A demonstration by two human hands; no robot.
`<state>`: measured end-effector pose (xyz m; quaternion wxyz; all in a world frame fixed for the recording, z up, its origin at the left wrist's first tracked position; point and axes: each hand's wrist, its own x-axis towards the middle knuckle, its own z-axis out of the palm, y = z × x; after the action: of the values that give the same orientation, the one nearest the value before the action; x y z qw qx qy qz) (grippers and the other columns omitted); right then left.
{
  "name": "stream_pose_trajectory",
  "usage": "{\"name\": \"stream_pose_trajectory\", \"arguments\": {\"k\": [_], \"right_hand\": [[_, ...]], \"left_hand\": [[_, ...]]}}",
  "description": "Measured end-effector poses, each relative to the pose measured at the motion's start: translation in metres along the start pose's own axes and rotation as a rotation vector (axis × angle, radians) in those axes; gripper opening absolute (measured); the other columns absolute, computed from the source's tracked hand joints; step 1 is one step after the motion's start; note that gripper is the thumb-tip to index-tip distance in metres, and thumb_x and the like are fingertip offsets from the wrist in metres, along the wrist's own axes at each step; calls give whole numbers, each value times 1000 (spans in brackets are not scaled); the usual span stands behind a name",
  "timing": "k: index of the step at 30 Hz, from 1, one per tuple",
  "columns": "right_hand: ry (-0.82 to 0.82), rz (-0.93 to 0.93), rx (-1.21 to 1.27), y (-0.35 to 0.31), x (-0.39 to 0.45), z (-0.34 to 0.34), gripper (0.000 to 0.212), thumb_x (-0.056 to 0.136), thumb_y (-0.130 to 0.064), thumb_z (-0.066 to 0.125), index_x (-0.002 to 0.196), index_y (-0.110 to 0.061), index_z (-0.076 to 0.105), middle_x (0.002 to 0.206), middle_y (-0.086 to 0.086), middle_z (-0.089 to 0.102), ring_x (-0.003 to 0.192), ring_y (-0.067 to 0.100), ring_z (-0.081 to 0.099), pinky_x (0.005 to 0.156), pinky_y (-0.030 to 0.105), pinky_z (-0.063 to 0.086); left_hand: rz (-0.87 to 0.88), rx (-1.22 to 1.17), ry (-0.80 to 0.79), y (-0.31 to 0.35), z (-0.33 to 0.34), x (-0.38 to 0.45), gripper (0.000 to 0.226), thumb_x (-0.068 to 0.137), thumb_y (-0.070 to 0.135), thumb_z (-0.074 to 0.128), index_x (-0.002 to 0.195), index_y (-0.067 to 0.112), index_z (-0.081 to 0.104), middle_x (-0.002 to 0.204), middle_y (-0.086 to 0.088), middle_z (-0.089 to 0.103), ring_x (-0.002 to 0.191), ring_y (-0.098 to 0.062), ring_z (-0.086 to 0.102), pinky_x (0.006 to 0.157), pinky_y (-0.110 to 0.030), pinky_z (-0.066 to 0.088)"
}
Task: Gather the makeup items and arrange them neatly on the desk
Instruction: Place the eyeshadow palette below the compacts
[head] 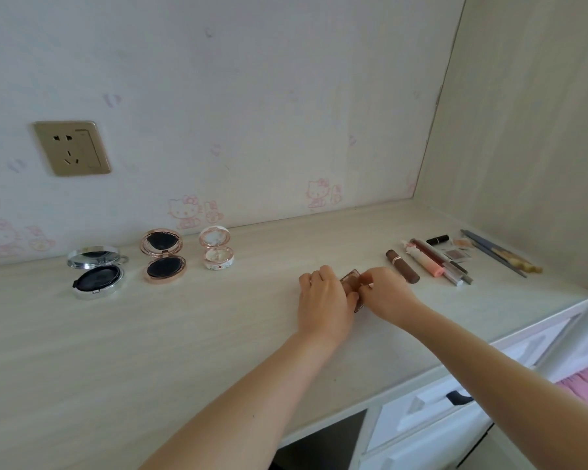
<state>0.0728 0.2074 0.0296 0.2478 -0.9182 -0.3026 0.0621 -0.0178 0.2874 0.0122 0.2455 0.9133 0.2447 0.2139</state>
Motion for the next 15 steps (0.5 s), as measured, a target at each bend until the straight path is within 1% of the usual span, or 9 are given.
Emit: {"name": "stream_pose_trajectory", "arguments": {"k": [2, 3, 4, 5, 7, 9, 11, 13, 15], "right_hand": [[16, 19, 118, -1, -3, -2, 21, 89, -7, 47, 89, -8, 68, 85, 3, 69, 90, 23, 62, 69, 26, 48], [29, 26, 167, 0, -5, -4, 20, 88, -6, 48, 85, -13, 66, 78, -2, 68, 86, 20, 62, 63, 20, 47], [45, 30, 205, -1, -7, -5, 19, 87, -5, 50, 85, -16, 66, 77, -4, 68, 85, 18, 62, 61, 18, 44], [60, 34, 232, 0, -8, -6, 17, 87, -5, 52, 89, -15, 66, 82, -1, 68, 87, 18, 62, 62, 20, 44], [85, 41, 263, 0, -10, -8, 16, 88, -7, 55, 99, -11, 66, 93, 5, 69, 89, 19, 61, 72, 26, 46], [89, 29, 312, -2, -12, -7, 17, 88, -8, 56, 103, -10, 65, 95, 4, 67, 93, 20, 62, 83, 34, 52], [90, 6, 367, -6, -15, -6, 17, 88, -8, 58, 104, -11, 64, 92, 0, 64, 95, 22, 63, 88, 42, 53], [75, -24, 413, -14, -21, -5, 17, 89, -10, 57, 105, -16, 62, 90, -1, 64, 89, 24, 66, 84, 46, 55], [59, -99, 421, -25, -26, -3, 25, 91, -12, 55, 112, -25, 56, 90, 0, 66, 85, 22, 66, 80, 47, 56]], "left_hand": [[17, -72, -3, 3, -4, -3, 30, 91, 23, 57, 109, 5, 41, 109, -11, 57, 114, -29, 39, 87, -37, 42], [24, -102, 4, 3, -6, -5, 28, 91, 20, 57, 108, 6, 40, 107, -10, 57, 113, -28, 40, 84, -38, 43], [27, -132, 16, 3, -8, -6, 26, 91, 17, 57, 107, 7, 39, 105, -10, 58, 111, -27, 41, 81, -39, 44], [29, -160, 30, 1, -10, -8, 24, 90, 14, 55, 106, 9, 38, 102, -9, 58, 109, -27, 43, 77, -41, 45], [33, -207, 48, -2, -13, -9, 22, 91, 12, 54, 105, 12, 38, 97, -8, 58, 102, -27, 47, 74, -41, 45], [30, -278, 54, -7, -17, -12, 23, 91, 12, 55, 107, 13, 39, 97, -8, 59, 97, -27, 51, 75, -41, 45], [21, -358, 55, -12, -23, -15, 22, 91, 13, 55, 108, 14, 40, 98, -8, 61, 94, -25, 56, 78, -40, 46], [-8, -451, 68, -20, -31, -17, 21, 91, 12, 56, 106, 16, 42, 93, -3, 65, 88, -19, 60, 75, -29, 48], [-68, -571, 92, -28, -43, -19, 21, 90, 13, 59, 103, 21, 45, 84, 6, 64, 77, -9, 61, 64, -12, 45]]}}
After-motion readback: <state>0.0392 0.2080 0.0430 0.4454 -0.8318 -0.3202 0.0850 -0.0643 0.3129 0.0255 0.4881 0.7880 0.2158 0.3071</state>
